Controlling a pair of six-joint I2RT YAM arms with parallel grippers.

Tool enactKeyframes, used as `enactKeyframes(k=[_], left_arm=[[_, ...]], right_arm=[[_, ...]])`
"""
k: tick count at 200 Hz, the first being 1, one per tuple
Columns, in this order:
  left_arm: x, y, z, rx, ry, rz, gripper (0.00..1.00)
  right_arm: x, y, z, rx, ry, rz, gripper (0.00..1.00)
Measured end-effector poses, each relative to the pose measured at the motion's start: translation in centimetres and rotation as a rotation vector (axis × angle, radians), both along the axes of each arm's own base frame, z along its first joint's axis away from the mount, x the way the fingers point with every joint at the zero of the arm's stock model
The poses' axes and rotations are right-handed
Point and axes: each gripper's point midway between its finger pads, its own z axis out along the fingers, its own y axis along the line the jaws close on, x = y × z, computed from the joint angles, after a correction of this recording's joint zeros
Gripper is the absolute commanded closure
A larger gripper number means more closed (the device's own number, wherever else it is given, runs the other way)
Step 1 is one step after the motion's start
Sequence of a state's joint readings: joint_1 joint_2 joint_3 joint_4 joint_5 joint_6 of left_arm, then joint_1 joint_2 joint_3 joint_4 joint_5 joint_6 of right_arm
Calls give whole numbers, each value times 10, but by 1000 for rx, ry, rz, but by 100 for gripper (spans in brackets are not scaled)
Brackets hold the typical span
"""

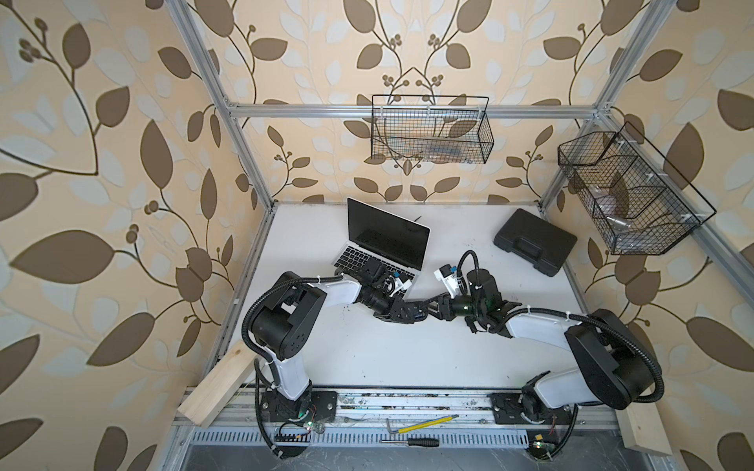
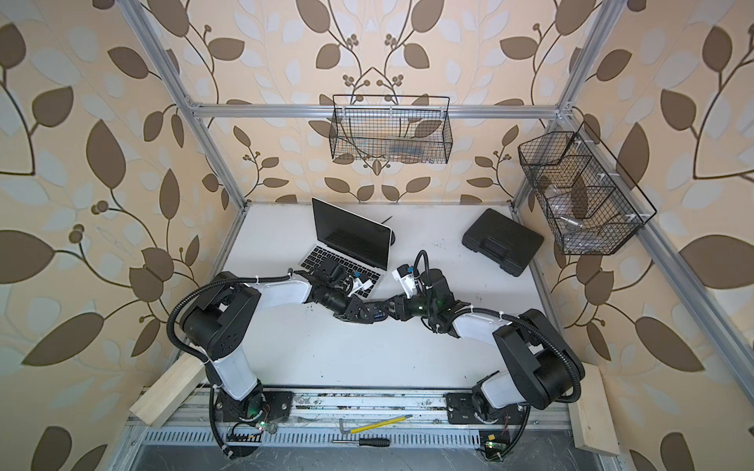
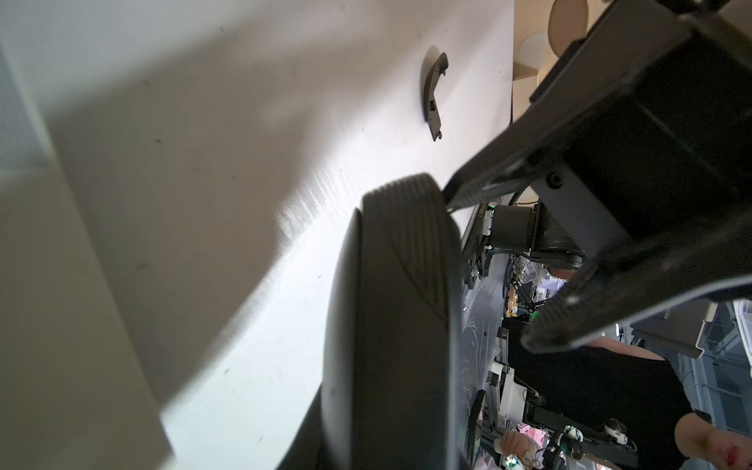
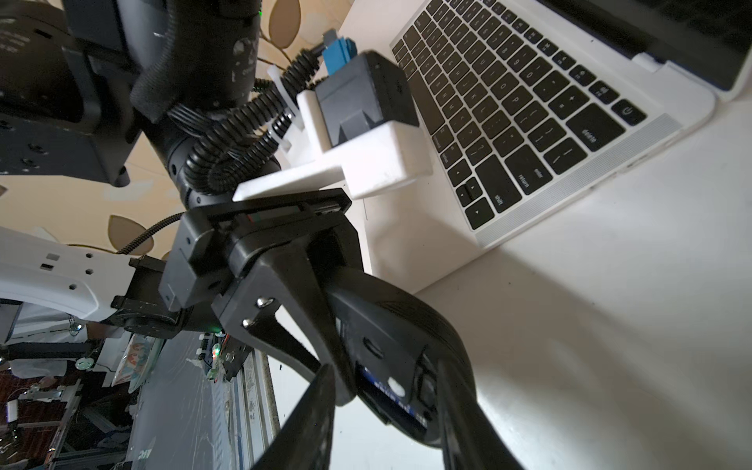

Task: Insert the wireless mouse receiver into the laptop
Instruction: Take out the USB plug from the mouse.

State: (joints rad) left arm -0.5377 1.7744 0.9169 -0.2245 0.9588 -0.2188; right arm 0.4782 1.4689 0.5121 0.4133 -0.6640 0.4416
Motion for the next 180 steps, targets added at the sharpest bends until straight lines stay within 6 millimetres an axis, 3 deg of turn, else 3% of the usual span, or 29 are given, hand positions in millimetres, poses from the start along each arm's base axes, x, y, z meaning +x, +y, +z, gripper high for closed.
enactKeyframes(k=[103,180], left_arm=[[-1,1,-4,18,74,55,100],[-15,12,-15,92,156,51,100]], right_arm=[[-2,6,-11,2,21,17,60],[-14,17,-16,127,168,52,61]])
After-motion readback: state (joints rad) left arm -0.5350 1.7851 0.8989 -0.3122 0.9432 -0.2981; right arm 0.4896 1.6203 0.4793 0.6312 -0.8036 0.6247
